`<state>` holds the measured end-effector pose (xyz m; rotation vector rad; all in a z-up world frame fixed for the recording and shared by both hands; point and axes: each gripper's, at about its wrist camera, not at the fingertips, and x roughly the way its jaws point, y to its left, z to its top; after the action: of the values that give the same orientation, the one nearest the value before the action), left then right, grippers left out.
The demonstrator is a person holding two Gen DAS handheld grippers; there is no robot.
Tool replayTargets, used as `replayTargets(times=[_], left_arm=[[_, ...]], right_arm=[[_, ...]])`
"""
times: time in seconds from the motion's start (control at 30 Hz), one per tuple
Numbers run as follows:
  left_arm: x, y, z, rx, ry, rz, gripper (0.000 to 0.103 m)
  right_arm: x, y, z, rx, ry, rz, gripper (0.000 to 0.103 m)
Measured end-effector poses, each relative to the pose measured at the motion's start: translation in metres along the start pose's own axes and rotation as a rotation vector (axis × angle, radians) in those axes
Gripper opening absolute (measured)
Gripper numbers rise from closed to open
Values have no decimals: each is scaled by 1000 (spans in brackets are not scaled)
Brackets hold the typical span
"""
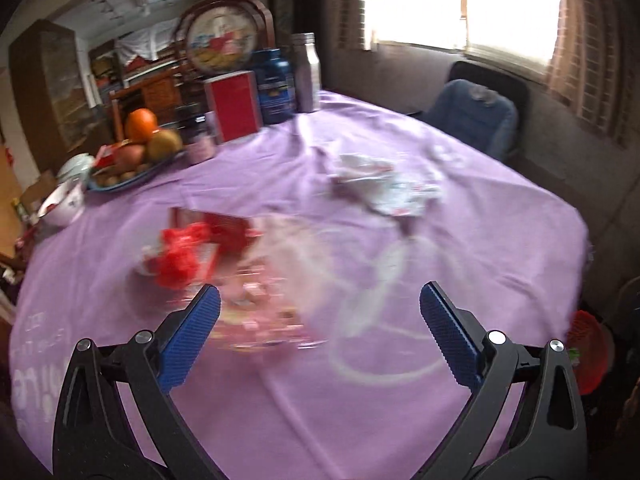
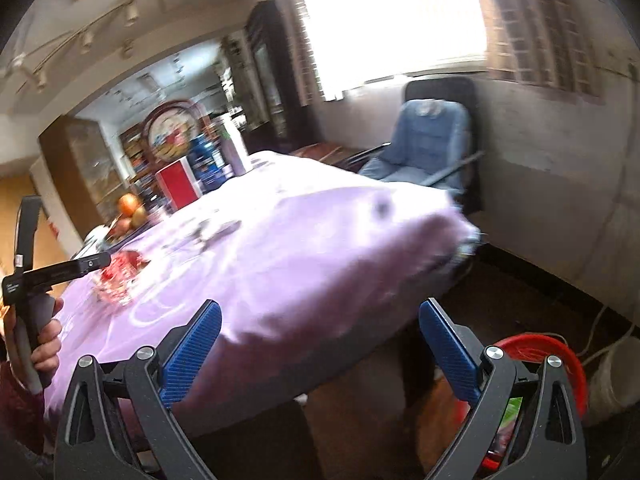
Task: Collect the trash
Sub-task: 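Move both grippers back over the table, then grasp the clear floral plastic wrapper with the right gripper and lift it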
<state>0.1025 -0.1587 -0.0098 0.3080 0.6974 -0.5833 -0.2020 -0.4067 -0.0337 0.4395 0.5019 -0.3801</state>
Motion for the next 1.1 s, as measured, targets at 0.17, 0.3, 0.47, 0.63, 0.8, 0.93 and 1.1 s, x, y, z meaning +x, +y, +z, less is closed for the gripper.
replayTargets(times=[0.17, 0.3, 0.47, 0.63, 0.8, 0.93, 1.1], left_arm=[[5, 62, -9, -67, 17, 56, 96], [3, 98, -18, -101, 17, 91, 96], [-3, 140, -28, -127, -19, 176, 96], [9, 181, -45, -192, 47, 189, 96], [26, 205, -53, -302, 136, 100, 96], [32, 205, -56, -307, 163, 124, 96], [38, 209, -61, -333, 200, 137, 96]], right_arm=[[27, 50, 7, -87, 41, 44, 97], [49, 96, 13, -164, 76, 103, 97], [80, 160, 15, -284, 121, 181, 97], [117, 226, 16, -373, 211, 315, 97], [142, 277, 18, -413, 271, 411, 97], [157, 300, 22, -427, 299, 446, 97], [180, 312, 28, -404, 328, 447, 97]])
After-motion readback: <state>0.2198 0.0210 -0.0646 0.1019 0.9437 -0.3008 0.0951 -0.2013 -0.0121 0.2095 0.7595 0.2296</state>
